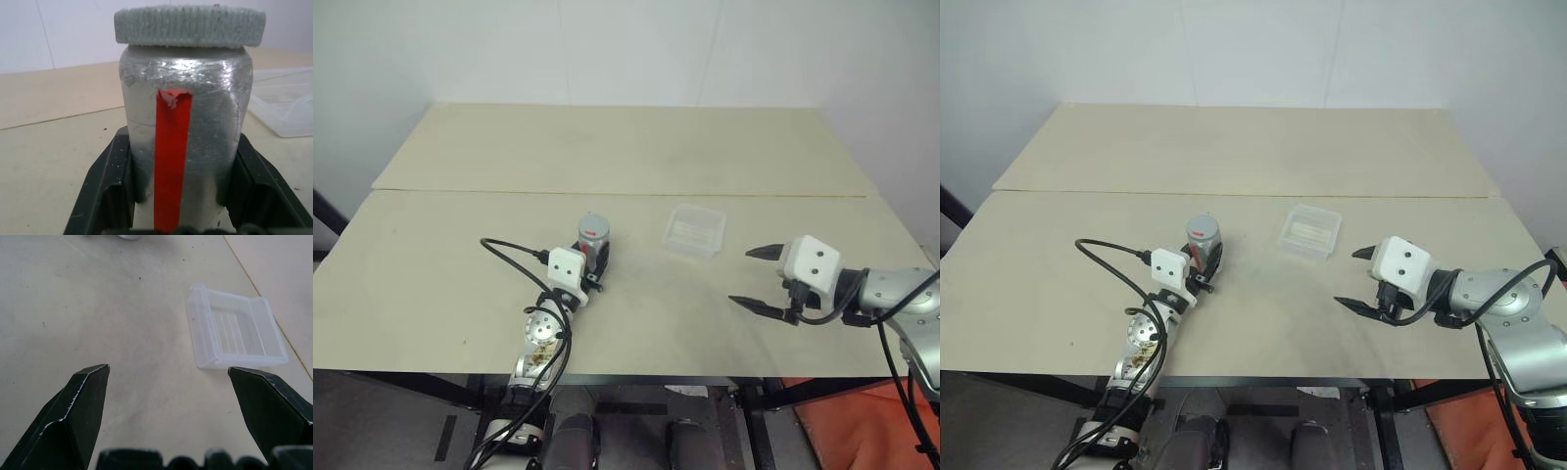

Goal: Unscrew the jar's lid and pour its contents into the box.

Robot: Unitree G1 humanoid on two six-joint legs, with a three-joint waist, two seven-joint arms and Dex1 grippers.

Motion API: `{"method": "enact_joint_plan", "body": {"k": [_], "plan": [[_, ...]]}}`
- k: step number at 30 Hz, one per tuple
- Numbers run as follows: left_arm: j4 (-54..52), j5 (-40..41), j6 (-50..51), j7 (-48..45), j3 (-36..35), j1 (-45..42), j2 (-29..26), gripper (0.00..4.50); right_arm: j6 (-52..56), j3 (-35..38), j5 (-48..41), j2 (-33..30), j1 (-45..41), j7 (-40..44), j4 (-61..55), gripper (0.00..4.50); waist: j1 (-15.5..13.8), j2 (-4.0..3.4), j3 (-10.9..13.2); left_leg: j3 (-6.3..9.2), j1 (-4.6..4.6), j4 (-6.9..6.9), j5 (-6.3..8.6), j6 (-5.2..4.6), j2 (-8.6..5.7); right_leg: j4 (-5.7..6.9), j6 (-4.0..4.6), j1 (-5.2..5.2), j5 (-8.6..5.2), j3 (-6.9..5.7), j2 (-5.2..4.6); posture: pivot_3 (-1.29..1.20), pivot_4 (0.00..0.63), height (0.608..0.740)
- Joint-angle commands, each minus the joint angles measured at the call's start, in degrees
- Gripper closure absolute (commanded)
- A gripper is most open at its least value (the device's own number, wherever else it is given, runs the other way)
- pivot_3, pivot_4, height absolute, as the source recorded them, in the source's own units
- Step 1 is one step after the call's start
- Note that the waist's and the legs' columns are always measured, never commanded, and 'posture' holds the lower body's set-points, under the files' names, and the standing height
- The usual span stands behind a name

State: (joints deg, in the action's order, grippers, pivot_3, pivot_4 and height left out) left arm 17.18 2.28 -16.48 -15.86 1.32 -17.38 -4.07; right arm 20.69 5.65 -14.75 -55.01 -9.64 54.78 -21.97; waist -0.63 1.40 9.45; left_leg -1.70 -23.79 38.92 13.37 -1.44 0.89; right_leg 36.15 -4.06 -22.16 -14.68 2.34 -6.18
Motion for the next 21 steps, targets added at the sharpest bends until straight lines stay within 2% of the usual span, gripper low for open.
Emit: {"method": "enact_joint_plan", "body": {"k": [1, 7, 11, 17, 21], "plan": [[-1.88, 1.0, -1.54, -1.09, 0.15, -1.07, -0.33, 2.54, -0.21, 1.79, -0.31, 0.04, -0.61, -0.8, -1.85, 0.0, 0.0, 0.0, 0.0, 0.0, 0.0, 0.0, 0.0, 0.0, 0.0, 0.0, 0.0, 0.0, 0.0, 0.0, 0.0, 0.0, 0.15, 0.74], [-8.38, 3.99, 1.4, -5.16, 0.65, 0.98, -1.71, 2.54, 0.04, 0.52, -0.57, 2.6, -3.03, -2.62, -2.68, 0.0, 0.09, 0.0, 0.0, 0.0, 0.0, -0.01, 0.0, 0.0, 0.01, 0.0, 0.0, -0.01, 0.0, 0.0, 0.0, 0.0, 0.15, 0.74], [-16.92, 8.12, 6.01, -8.42, 1.08, 3.78, -3.05, 2.54, 6.99, -0.69, -7.77, 10.66, -8.02, -7.13, -6.74, 0.0, 0.46, 0.0, 0.0, 0.01, 0.0, -0.02, 0.0, 0.0, 0.03, 0.02, 0.0, -0.02, 0.0, 0.01, 0.0, 0.0, 0.15, 0.74], [-20.69, 9.21, 9.7, -10.66, 2.65, 5.07, -3.9, 2.54, 17.0, -4.98, -14.05, 25.15, -13.28, -18.18, -11.38, 0.0, 0.51, -0.02, -0.01, 0.07, -0.02, 0.0, -0.01, 0.01, 0.03, 0.05, 0.0, -0.01, 0.0, -0.01, 0.03, 0.0, 0.15, 0.74], [-20.69, 6.92, 10.53, -10.25, 4.12, 4.68, -4.65, 2.54, 19.27, -6.64, -15.15, 28.61, -13.98, -20.92, -13.2, 0.0, 0.07, -0.02, -0.01, 0.08, -0.05, 0.01, -0.01, 0.01, 0.0, 0.02, 0.0, -0.03, 0.0, -0.02, 0.02, 0.0, 0.15, 0.74]]}}
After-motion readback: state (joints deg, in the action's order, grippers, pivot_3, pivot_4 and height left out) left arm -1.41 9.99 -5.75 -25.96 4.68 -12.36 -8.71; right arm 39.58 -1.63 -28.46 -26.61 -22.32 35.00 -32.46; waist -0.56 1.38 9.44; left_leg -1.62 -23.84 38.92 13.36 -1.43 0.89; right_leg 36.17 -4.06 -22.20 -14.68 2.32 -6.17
